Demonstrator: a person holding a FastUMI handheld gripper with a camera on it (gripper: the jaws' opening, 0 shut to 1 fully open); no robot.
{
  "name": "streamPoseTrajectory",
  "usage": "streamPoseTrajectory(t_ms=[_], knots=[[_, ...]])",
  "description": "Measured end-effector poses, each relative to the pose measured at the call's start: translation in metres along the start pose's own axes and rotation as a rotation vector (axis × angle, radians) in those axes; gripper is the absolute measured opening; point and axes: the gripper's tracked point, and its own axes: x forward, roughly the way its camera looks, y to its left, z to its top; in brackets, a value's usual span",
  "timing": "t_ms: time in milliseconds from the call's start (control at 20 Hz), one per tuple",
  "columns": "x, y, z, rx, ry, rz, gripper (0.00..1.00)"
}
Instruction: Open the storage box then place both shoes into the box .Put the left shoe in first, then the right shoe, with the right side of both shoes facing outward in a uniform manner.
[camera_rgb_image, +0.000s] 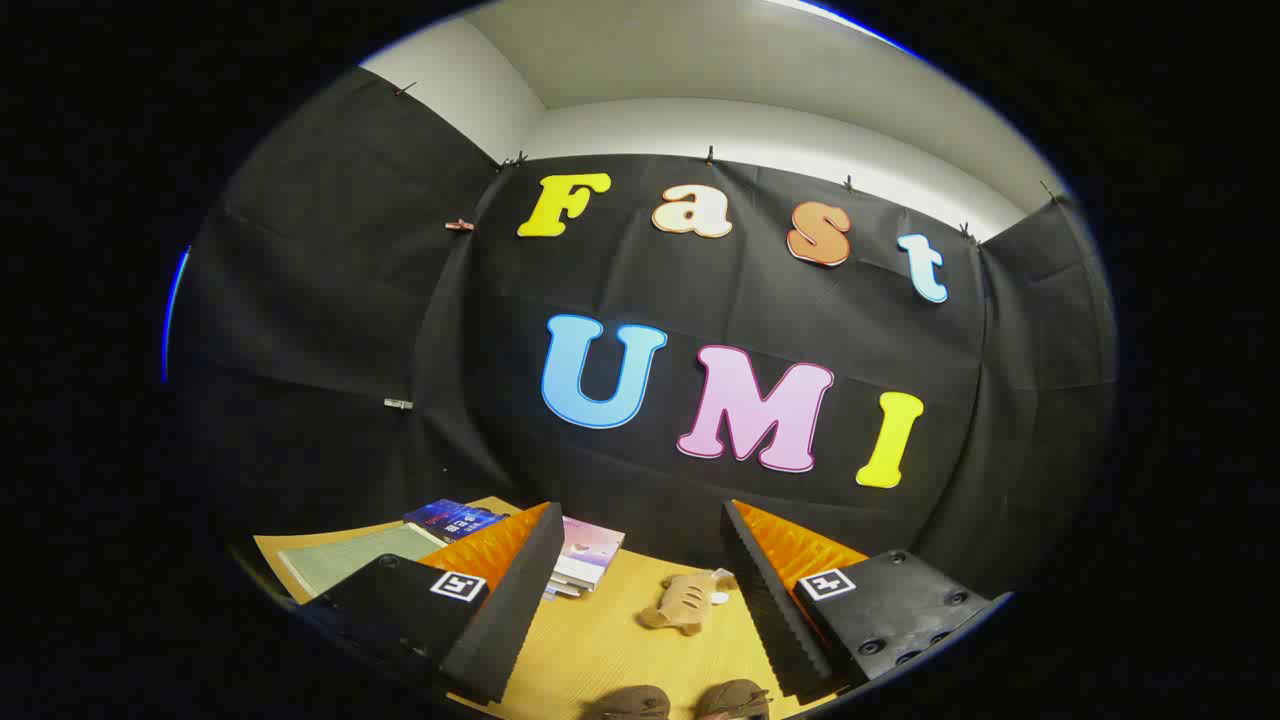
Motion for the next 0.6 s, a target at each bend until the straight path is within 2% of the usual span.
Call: streamPoseTrajectory(t_ms=[600], knots=[[-0.0042, 0.0066, 0.0003, 0.004, 0.019, 0.009, 0.97]])
